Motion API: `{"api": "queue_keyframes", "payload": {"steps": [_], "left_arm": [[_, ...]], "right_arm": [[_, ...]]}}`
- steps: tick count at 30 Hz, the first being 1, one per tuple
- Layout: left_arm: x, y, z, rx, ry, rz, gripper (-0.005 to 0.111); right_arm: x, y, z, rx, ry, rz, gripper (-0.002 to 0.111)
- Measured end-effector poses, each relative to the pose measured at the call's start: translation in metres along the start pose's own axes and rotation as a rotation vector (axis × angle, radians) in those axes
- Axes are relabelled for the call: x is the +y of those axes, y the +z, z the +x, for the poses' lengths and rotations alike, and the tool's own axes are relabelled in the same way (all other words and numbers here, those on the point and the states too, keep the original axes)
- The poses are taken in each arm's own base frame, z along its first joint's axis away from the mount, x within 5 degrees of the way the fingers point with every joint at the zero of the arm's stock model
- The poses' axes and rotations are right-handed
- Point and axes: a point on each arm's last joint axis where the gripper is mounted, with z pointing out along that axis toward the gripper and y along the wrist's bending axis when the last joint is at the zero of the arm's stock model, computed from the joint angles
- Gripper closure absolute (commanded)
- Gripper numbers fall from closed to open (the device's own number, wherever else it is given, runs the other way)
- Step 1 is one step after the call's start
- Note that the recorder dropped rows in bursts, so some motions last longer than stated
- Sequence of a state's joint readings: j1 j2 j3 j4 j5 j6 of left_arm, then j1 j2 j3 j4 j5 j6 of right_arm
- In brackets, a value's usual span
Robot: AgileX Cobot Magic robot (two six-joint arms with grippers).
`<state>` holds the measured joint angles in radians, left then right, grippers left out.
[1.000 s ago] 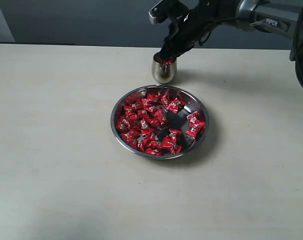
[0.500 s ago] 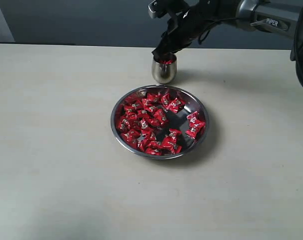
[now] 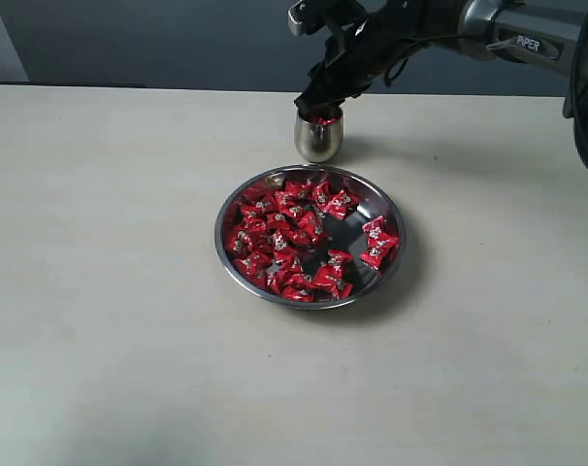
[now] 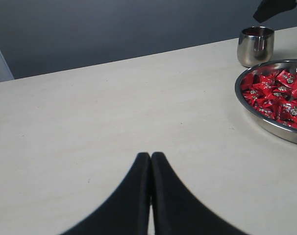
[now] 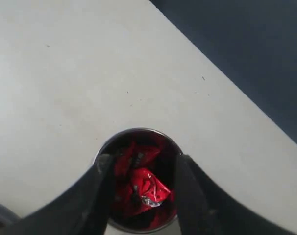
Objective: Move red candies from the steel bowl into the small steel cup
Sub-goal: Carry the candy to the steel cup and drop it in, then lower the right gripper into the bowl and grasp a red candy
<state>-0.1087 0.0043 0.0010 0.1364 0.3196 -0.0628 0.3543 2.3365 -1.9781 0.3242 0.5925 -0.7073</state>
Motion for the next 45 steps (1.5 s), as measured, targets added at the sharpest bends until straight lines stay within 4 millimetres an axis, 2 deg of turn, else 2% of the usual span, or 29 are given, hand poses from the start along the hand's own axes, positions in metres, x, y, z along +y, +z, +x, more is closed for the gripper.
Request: {"api": "queue_keyframes", "payload": {"steps": [8,12,15,24,27,35,39,45], "left_arm": [[0.000,0.000,0.000,0.000,0.000,0.000,0.106],[0.000,0.000,0.000,0.000,0.000,0.000,0.106],[0.000,0.000,0.000,0.000,0.000,0.000,0.106],[0.000,0.000,0.000,0.000,0.000,0.000,0.106],[0.000,0.000,0.000,0.000,0.000,0.000,0.106],[0.000,0.000,0.000,0.000,0.000,0.000,0.106],[0.000,0.000,0.000,0.000,0.000,0.000,0.106],[0.000,0.000,0.000,0.000,0.000,0.000,0.106]], "right_arm": [[0.003,0.000,0.004,0.041,0.038,-0.033,0.068],[0.016,-0.019,0.010,0.212,0.068,-0.181,0.068],[0.032,-0.031,0.025,0.405,0.088,-0.363,0.068],[0.055,-0.017,0.066,0.555,0.178,-0.497,0.068],[0.065,-0.014,0.073,0.591,0.177,-0.519,0.068],[0.103,-0.008,0.080,0.659,0.127,-0.576,0.068],[0.107,-0.008,0.079,0.663,0.118,-0.579,0.068],[0.102,-0.008,0.084,0.697,0.061,-0.534,0.068]]}}
